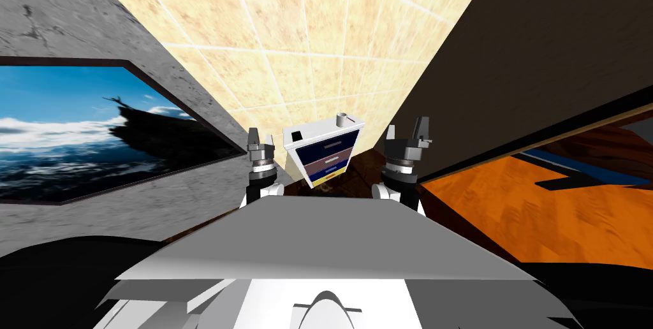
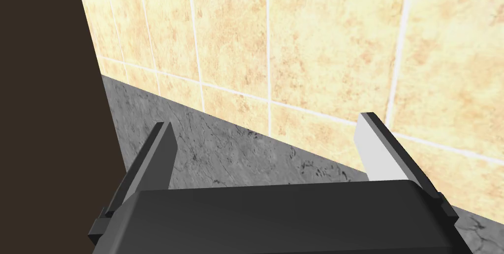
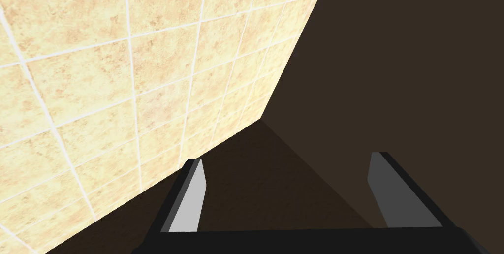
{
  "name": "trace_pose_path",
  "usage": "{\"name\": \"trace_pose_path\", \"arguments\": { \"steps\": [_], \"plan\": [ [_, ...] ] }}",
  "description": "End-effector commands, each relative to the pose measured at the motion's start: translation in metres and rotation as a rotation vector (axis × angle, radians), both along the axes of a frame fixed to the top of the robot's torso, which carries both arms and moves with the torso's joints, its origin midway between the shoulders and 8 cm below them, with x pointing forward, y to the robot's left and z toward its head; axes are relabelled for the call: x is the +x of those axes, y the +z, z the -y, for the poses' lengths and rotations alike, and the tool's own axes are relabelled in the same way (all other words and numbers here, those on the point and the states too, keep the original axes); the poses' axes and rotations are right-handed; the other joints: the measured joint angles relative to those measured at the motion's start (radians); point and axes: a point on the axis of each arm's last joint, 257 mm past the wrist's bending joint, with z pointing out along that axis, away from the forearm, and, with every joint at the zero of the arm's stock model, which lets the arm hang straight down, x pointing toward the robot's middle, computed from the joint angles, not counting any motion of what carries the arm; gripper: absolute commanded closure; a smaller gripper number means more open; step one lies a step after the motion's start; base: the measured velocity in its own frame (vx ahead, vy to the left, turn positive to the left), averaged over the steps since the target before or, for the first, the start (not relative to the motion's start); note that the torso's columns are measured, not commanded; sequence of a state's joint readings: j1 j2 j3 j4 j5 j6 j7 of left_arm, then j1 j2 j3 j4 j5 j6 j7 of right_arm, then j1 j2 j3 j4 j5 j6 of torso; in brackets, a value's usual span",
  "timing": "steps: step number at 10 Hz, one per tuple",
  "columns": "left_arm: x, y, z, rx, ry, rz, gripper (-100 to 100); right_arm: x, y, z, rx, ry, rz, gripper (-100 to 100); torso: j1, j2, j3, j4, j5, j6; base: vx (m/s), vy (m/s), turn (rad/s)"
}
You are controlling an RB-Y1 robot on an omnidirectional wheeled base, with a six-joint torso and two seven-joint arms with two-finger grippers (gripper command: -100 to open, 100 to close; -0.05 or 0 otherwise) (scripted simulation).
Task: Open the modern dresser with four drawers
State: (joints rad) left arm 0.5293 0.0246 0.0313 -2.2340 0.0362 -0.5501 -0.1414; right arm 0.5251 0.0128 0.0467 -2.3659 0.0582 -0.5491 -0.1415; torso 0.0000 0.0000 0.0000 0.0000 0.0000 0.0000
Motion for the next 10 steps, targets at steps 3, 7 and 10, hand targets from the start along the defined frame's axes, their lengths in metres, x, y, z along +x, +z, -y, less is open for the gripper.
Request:
{"name": "trace_pose_path", "arguments": {
  "steps": [3, 7, 10],
  "plan": [
    [0.0000, 0.0001, 0.0000, 0.000, 0.000, 0.000, 0, 0.0000, 0.0001, 0.0000, 0.000, 0.000, 0.000, 0, 0.000, 0.175, -0.351, 0.176, 0.000, 0.000, 0.000, 0.000, 0.000],
    [-0.0001, 0.0001, 0.0000, 0.000, 0.000, 0.000, 0, -0.0001, 0.0001, 0.0000, 0.000, 0.000, 0.000, 0, 0.000, 0.470, -0.939, 0.470, 0.000, 0.000, 0.000, 0.000, 0.000],
    [0.0036, -0.0071, 0.0016, 0.029, -0.014, -0.018, -100, -0.0001, 0.0001, 0.0000, 0.000, 0.000, 0.000, 0, 0.000, 0.691, -1.382, 0.691, 0.000, 0.000, 0.005, -0.007, 0.005]
  ]
}}
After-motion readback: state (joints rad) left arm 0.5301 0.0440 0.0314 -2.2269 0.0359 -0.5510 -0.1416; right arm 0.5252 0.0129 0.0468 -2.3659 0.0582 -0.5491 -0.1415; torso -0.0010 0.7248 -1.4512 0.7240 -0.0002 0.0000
